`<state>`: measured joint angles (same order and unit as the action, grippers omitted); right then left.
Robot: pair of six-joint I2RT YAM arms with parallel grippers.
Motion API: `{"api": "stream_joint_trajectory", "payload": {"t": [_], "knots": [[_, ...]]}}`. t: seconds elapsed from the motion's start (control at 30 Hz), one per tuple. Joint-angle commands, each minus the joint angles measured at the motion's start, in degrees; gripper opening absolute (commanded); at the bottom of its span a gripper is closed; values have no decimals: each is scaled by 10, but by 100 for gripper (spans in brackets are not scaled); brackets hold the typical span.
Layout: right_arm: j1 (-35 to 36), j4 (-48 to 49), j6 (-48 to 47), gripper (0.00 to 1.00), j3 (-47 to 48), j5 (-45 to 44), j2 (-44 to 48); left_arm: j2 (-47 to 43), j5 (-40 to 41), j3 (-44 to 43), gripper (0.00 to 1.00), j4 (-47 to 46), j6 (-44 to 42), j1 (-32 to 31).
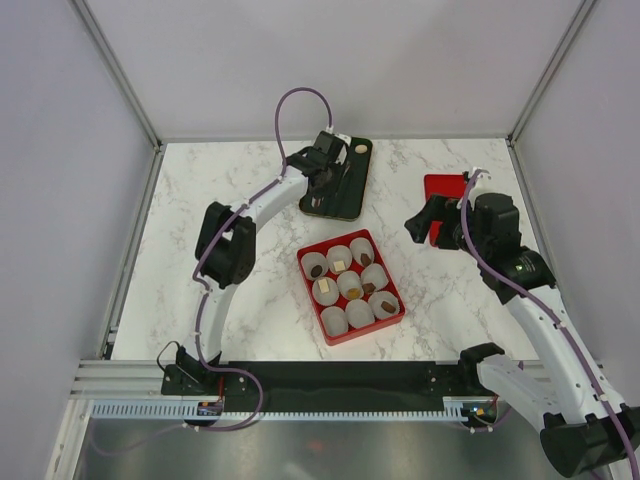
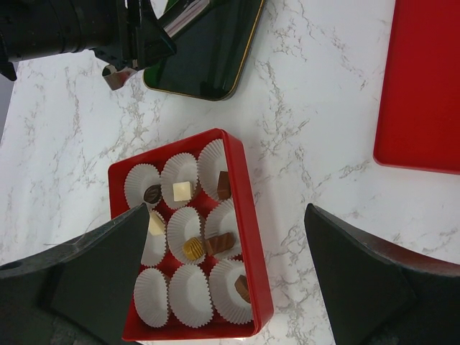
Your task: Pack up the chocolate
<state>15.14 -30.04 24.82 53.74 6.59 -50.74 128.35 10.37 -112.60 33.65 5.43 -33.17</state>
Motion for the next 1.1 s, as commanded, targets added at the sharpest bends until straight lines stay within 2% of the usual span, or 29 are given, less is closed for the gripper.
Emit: {"api": "stream_joint_trajectory", "payload": {"t": [0.0, 0.53, 0.73, 1.07], "knots": [[-1, 22, 1, 98, 28, -8, -2, 12, -3, -32, 49, -30, -22, 8], [-1, 21, -5, 98, 30, -17, -3, 19, -30, -33, 47, -30, -36, 11], [-1, 18, -7, 98, 33, -19, 4, 11, -33, -24, 43, -27, -33, 11], [-1, 12, -7, 98, 41, -19, 13, -69, -23, 23, 39, -7, -32, 6]]}}
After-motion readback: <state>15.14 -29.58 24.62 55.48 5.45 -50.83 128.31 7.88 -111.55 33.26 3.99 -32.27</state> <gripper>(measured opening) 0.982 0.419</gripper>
